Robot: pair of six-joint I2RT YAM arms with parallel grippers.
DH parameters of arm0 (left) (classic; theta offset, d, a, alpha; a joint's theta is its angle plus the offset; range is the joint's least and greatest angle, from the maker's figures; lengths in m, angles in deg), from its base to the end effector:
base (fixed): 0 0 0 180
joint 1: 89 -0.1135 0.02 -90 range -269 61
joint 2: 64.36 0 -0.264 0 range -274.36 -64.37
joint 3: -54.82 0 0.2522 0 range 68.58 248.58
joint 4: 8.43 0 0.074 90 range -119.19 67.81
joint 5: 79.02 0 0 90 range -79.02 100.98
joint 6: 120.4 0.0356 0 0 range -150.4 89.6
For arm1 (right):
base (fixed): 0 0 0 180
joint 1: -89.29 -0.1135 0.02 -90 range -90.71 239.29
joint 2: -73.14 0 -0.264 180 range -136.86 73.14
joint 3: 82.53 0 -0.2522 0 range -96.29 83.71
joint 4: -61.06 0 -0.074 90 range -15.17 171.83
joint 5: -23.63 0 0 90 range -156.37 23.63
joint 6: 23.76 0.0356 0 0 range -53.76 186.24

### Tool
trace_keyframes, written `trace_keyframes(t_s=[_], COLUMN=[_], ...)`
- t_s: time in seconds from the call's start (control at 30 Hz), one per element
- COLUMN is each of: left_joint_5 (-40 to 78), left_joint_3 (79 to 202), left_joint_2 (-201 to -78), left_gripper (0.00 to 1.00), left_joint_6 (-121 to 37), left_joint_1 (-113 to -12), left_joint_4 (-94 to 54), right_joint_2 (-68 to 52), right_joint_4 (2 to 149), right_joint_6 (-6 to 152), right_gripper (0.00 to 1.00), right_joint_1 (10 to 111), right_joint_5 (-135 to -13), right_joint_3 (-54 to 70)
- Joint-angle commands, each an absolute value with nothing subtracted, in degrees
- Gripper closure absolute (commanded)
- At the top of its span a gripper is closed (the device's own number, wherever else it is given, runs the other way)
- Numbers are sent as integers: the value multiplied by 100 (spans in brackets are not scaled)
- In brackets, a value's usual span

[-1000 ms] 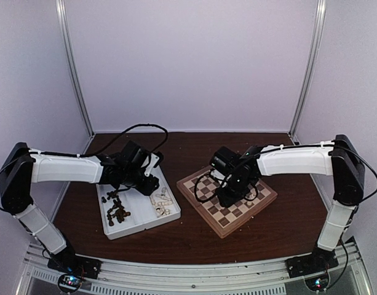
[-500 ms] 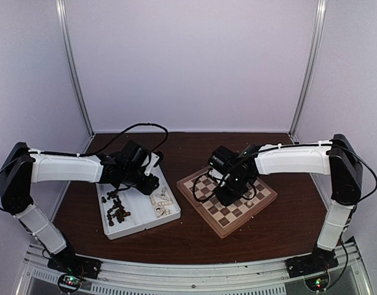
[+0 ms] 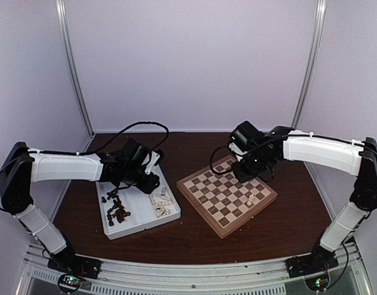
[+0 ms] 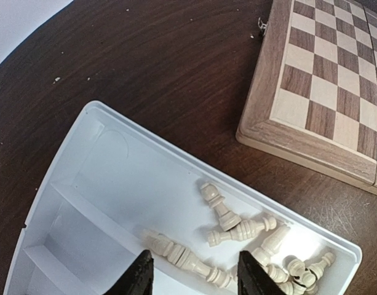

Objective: Set up the chess pieces on the board
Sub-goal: Place the chess piece on the chessboard.

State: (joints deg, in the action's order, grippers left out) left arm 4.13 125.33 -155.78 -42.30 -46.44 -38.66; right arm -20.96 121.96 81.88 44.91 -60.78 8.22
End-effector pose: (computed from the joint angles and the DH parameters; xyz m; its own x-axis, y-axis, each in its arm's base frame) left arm 0.2465 -0.2206 0.2023 -0.6883 0.3541 -0.6331 0.4849 0.8737 -0.0385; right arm 0.2419 0.2319 0.2557 -0.8075 -0.4148 -0.4195 -0.4671 0.8838 0.0252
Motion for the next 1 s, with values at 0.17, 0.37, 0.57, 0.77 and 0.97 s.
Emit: trace_keyframes(t_s=[0.17, 0.37, 0.57, 0.77, 0.97], left_joint_5=[497, 579, 566, 602, 598], left_joint_3=[12746, 12828, 12867, 12878, 12905], left_joint_2=[-15678, -15740, -15746, -15785, -15800], left_gripper=[53, 53, 53, 53, 53], left_joint_6=[-4112, -4108, -4083, -4108, -4086], left_joint_1=[-4682, -4681, -4681, -4682, -4686], left_joint_4=[-3824, -3886, -3922, -3924, -3946], right_joint_2=[-1518, -1511, -1603, -1744, -1914], right_joint_4=[12316, 11934, 11763, 11652, 11505], right_joint_6=[8185, 8249, 8198, 8175, 8137], right_gripper=[91, 91, 91, 91, 91], right_joint_1=[5731, 6166, 6338, 6362, 6388], right_joint_5=[-5477, -5938, -6157, -6228, -6239], right_joint_3=[1528, 2016, 2287, 2380, 2412])
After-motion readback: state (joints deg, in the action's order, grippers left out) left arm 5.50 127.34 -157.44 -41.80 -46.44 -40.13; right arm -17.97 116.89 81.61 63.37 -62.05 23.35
